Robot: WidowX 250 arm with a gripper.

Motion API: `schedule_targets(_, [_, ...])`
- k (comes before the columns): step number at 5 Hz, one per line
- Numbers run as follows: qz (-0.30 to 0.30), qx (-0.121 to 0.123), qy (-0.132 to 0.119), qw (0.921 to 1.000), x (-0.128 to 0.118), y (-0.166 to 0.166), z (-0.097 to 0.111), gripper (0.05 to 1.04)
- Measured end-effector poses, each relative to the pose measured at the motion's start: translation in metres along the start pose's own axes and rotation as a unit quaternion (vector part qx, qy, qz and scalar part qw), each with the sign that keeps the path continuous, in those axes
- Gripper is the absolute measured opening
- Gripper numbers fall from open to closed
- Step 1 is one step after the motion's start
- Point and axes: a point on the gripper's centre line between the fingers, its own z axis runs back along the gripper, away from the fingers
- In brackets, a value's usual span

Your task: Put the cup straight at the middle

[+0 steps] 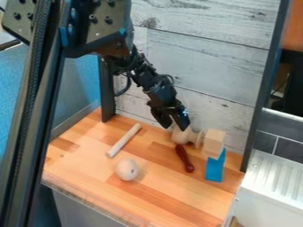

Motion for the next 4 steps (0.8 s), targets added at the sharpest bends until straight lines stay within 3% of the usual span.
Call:
schedule_targets(1, [-0.005,0.007,-0.001,1.0000,0.006,-0.007,-0.007,0.999])
schedule_targets(2, [-0.002,0.004,0.016,0.9999,-0.001,-0.010,-0.025,0.942])
schedule_targets(4, [-0.011,0.000,0.021,0.9997,-0.001,-0.012,-0.024,0.394])
